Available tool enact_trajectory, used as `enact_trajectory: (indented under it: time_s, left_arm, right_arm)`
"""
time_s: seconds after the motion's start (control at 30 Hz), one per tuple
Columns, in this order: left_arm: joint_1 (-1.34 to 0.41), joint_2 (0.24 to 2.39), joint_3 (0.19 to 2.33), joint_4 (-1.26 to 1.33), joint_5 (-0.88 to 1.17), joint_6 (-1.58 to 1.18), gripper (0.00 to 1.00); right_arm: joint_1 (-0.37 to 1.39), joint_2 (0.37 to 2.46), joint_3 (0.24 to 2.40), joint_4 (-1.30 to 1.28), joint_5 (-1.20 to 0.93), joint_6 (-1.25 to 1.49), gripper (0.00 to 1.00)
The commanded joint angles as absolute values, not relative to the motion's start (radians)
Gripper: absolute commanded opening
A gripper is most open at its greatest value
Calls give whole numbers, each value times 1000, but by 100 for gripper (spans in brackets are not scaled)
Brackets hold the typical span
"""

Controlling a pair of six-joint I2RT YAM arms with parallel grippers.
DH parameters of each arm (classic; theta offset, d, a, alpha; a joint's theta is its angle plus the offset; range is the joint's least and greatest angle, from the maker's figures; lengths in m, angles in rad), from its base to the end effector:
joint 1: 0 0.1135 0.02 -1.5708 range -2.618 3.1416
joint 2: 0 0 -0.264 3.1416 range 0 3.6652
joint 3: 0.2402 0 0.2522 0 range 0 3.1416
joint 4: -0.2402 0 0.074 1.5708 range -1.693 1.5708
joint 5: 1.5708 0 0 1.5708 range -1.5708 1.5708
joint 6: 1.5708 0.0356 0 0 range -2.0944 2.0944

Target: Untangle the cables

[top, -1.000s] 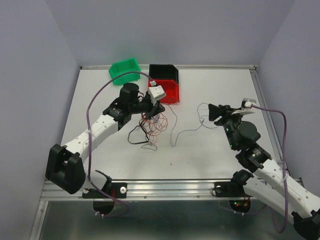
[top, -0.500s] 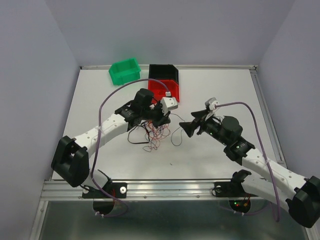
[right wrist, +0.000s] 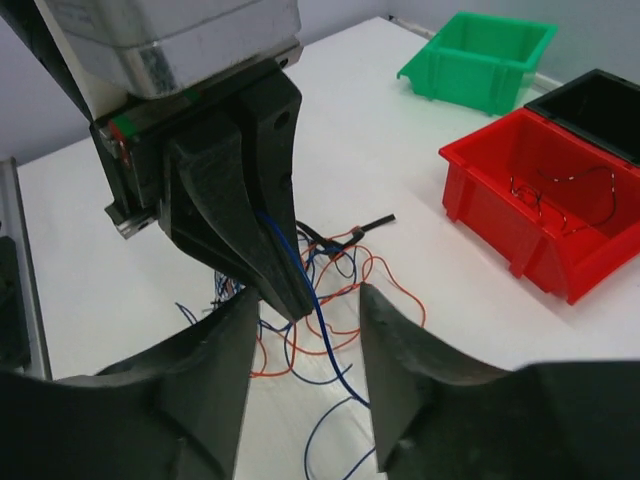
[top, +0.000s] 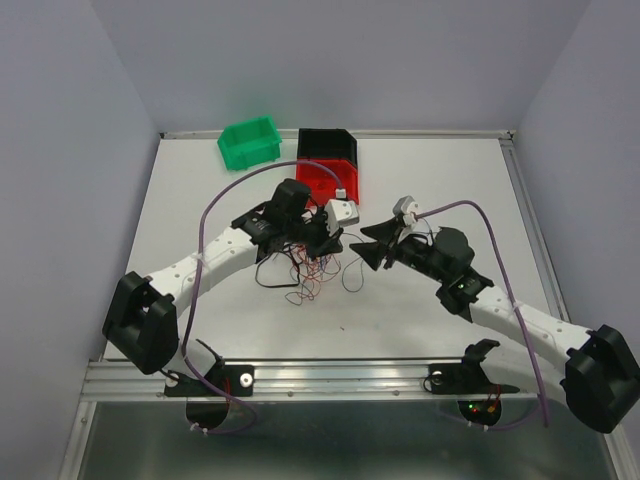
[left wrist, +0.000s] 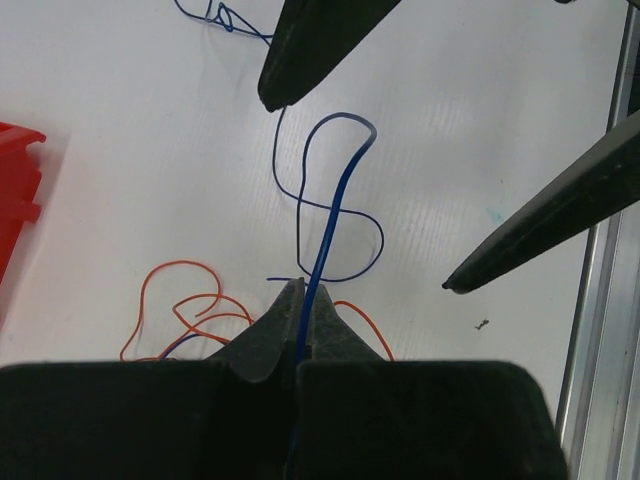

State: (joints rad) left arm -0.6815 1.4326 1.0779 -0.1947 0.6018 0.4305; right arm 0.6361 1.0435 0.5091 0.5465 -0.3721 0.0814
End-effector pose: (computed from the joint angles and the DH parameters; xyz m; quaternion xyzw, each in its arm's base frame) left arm 0.2376 -0.2187 0.2922 0.5628 0.6312 -0.3150 0.4308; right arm 0.1819 0.1504 0.2698 -0.3157 0.6283 0.3672 0.6089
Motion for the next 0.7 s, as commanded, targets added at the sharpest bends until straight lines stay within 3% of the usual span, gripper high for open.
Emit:
enact_trajectory:
  time_s: [0.0, 0.03, 0.17, 0.37, 0.53, 0.67]
  left_arm:
    - [-696, 1417, 1135, -221, 661, 471, 0]
    - [-696, 1416, 1137, -224, 663, 477, 0]
    - [-696, 1413, 1137, -224, 666, 479, 0]
    - [-696, 1388, 1108, -170, 623, 463, 3]
    - [-698, 1379, 1103, -160, 615, 453, 2]
    - [-696, 1379, 1097, -149, 601, 457, 6]
  right_arm:
    - [637, 1049, 500, 681, -384, 60, 45]
    - [637, 1052, 500, 680, -383, 66, 23]
    - [637, 1052, 497, 680, -379, 72, 0]
    - [637, 965, 456, 696, -155, 146, 1]
    - [638, 851, 420, 692, -186, 158, 1]
    - [638, 784, 396, 692, -65, 173, 1]
